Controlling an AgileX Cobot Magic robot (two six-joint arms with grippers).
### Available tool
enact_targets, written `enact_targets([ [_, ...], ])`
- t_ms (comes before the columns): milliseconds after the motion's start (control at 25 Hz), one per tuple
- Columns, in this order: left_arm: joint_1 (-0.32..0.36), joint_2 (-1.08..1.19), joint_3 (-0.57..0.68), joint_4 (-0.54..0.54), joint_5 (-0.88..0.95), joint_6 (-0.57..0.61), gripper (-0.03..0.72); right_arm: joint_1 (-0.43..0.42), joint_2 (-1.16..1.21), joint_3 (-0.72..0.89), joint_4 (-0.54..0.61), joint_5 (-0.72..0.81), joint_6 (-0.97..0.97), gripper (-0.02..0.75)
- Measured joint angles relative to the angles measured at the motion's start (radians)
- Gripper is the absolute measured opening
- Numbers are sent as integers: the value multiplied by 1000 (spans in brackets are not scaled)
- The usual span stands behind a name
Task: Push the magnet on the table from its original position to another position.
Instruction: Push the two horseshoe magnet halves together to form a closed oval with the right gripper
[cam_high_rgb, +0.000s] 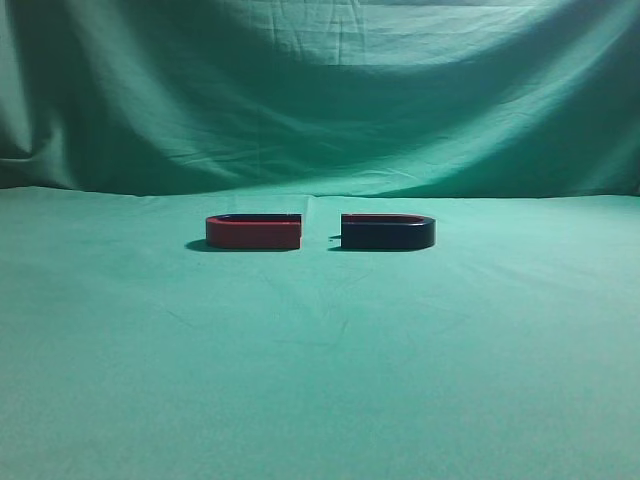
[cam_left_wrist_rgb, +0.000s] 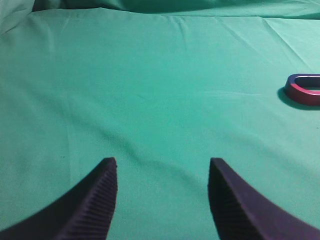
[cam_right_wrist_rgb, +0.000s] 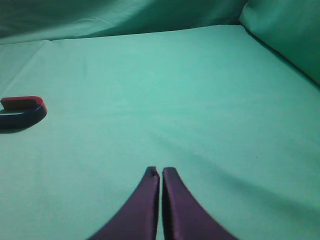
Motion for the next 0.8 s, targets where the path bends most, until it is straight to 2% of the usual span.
enact_targets([
  [800,0,0,0,0,0,0,372,0,0,0,0,1,0,0],
])
